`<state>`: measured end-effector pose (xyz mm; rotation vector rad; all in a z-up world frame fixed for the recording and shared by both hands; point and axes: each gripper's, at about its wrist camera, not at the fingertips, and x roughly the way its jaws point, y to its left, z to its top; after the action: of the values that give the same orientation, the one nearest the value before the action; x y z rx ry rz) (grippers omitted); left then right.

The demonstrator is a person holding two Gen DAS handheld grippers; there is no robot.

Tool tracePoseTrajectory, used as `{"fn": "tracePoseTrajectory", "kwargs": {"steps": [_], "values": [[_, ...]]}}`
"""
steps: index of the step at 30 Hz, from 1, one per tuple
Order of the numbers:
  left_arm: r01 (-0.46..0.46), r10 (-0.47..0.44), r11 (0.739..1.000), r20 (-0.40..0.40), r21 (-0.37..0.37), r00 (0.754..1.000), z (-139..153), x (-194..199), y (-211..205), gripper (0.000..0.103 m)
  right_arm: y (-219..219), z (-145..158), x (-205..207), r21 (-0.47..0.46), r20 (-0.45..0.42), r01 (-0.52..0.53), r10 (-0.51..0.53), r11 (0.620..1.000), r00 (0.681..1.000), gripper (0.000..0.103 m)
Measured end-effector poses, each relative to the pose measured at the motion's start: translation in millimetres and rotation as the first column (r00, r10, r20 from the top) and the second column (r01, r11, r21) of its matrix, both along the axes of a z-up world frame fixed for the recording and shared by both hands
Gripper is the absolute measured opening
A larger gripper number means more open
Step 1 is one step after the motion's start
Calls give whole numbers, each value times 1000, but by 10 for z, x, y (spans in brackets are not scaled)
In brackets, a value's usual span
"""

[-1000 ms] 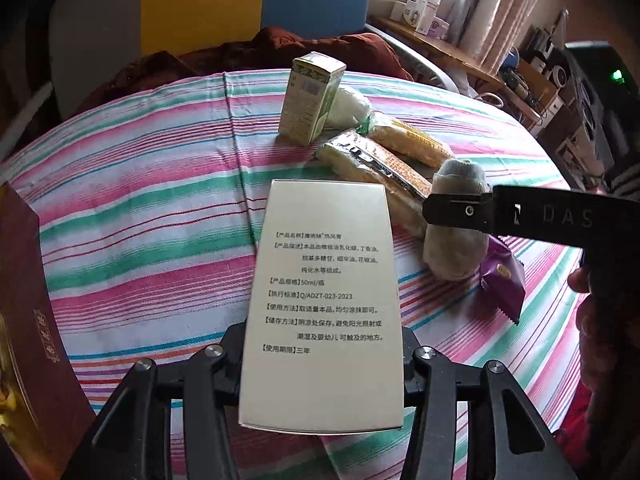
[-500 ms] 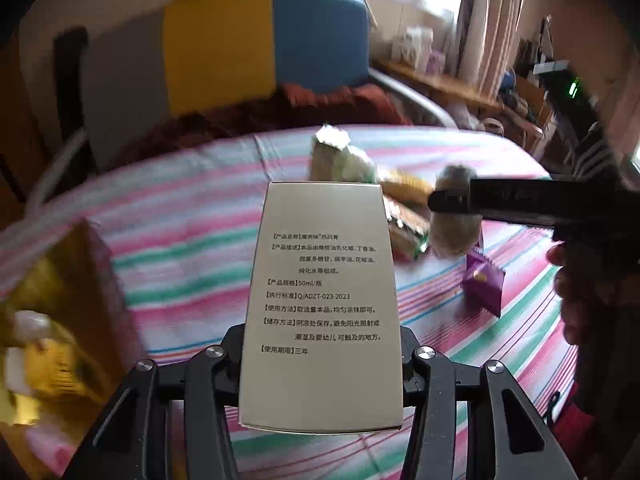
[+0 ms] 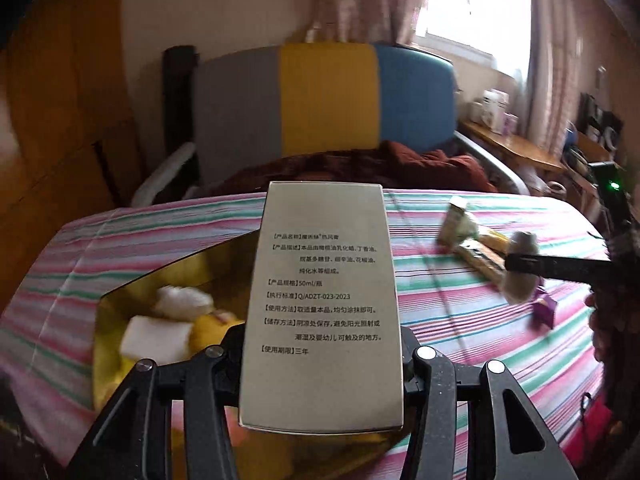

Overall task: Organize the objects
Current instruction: 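Carry the white box and knit cup over the gold tray and open both tools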

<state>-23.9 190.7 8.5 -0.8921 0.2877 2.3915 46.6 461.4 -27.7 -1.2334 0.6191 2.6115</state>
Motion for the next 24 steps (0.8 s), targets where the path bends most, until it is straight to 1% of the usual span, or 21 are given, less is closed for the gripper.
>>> {"fn": "tracePoseTrajectory", "kwargs": {"steps": [5, 8, 12, 18, 21, 22, 24], "values": [[-61, 61, 998, 12, 19, 998, -56, -82, -346, 51, -471, 75, -127, -21, -17, -78, 78, 997, 997, 53], [-94, 94, 995, 0, 26, 996, -74, -103, -523, 51, -775, 132, -239, -21, -24, -140, 139, 990, 990, 53], [-131, 131, 991, 3, 40, 991, -67, -171, -683, 51, -1166, 211, -461, -12, -23, -227, 226, 974, 974, 53], [-191, 191, 980, 11, 54, 982, -79, -301, -907, 51, -1601, 313, -879, 24, -7, -299, 299, 954, 954, 53], [-213, 212, 976, 10, 56, 977, -74, -334, -965, 51, -1724, 368, -1114, 48, 6, -296, 297, 954, 955, 56], [-223, 223, 973, 8, 57, 975, -70, -344, -987, 52, -1752, 387, -1176, 52, 6, -298, 298, 953, 954, 61], [-242, 243, 968, 2, 62, 970, -55, -361, -1046, 59, -1816, 420, -1276, 49, -3, -300, 300, 953, 954, 69]]}}
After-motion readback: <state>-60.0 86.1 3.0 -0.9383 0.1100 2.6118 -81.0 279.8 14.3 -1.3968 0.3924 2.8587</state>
